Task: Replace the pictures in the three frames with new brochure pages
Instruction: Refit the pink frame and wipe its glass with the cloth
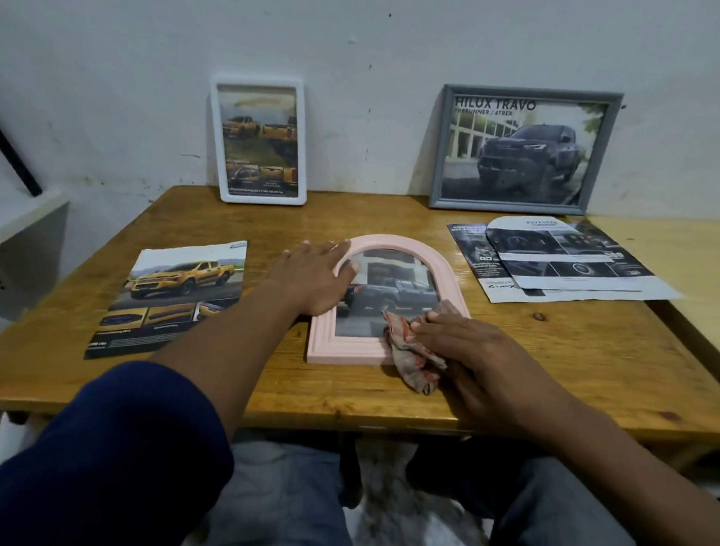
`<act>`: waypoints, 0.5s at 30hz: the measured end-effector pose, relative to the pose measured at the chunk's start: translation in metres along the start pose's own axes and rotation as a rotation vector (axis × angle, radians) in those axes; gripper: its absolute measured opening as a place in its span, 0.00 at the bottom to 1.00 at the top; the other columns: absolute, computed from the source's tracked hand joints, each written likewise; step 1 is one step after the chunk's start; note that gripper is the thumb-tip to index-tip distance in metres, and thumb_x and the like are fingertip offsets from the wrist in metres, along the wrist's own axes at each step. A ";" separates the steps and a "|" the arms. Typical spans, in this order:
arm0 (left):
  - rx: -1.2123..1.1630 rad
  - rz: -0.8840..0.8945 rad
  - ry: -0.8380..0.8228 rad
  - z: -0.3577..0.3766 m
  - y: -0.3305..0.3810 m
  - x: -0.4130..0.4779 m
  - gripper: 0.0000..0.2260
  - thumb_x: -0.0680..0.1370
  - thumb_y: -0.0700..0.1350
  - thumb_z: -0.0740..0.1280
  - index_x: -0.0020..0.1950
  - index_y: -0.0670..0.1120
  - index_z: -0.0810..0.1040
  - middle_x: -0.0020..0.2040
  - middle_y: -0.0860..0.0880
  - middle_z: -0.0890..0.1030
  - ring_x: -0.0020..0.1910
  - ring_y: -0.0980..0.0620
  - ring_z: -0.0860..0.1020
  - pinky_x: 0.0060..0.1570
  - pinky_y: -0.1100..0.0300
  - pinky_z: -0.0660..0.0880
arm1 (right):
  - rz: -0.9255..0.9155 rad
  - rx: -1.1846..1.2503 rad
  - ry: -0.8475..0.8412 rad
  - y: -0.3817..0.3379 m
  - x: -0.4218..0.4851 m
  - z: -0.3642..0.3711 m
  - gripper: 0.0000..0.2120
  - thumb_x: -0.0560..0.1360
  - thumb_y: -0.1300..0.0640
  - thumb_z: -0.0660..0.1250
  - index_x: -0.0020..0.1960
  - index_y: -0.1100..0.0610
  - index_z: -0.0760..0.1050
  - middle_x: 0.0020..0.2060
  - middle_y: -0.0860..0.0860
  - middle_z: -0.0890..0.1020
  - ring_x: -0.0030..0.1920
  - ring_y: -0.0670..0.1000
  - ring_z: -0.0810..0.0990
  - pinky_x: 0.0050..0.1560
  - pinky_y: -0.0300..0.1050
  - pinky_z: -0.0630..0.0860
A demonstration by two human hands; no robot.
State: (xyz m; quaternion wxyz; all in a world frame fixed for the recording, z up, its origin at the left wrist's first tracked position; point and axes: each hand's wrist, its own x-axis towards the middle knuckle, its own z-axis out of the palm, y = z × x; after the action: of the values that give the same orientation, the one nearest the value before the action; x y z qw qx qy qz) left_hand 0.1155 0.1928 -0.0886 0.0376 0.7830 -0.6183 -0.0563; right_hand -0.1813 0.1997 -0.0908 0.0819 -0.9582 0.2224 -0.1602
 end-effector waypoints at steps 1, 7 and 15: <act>0.011 -0.002 0.006 0.000 0.000 0.000 0.29 0.84 0.66 0.44 0.83 0.58 0.48 0.83 0.51 0.54 0.82 0.43 0.51 0.78 0.40 0.48 | 0.015 -0.002 0.006 0.002 -0.004 0.000 0.23 0.73 0.61 0.71 0.67 0.54 0.79 0.67 0.50 0.79 0.71 0.51 0.73 0.69 0.57 0.73; 0.041 -0.009 0.007 -0.004 0.001 -0.003 0.28 0.84 0.65 0.44 0.83 0.58 0.49 0.83 0.51 0.55 0.82 0.43 0.53 0.77 0.39 0.51 | 0.197 0.004 0.023 0.011 -0.020 -0.031 0.22 0.78 0.62 0.66 0.70 0.51 0.76 0.70 0.51 0.75 0.71 0.55 0.73 0.68 0.49 0.70; -0.006 -0.017 0.033 0.001 0.001 -0.001 0.28 0.84 0.64 0.47 0.83 0.59 0.50 0.83 0.53 0.55 0.82 0.43 0.53 0.77 0.39 0.52 | 0.554 -0.102 -0.250 0.053 -0.040 -0.055 0.24 0.84 0.53 0.55 0.80 0.50 0.58 0.79 0.53 0.60 0.76 0.54 0.62 0.74 0.49 0.58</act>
State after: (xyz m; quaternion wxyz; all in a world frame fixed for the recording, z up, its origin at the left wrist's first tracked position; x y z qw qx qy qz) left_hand 0.1144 0.1932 -0.0899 0.0499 0.7890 -0.6107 -0.0455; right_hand -0.2553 0.1657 -0.0620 0.1011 -0.8762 0.4713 -0.0011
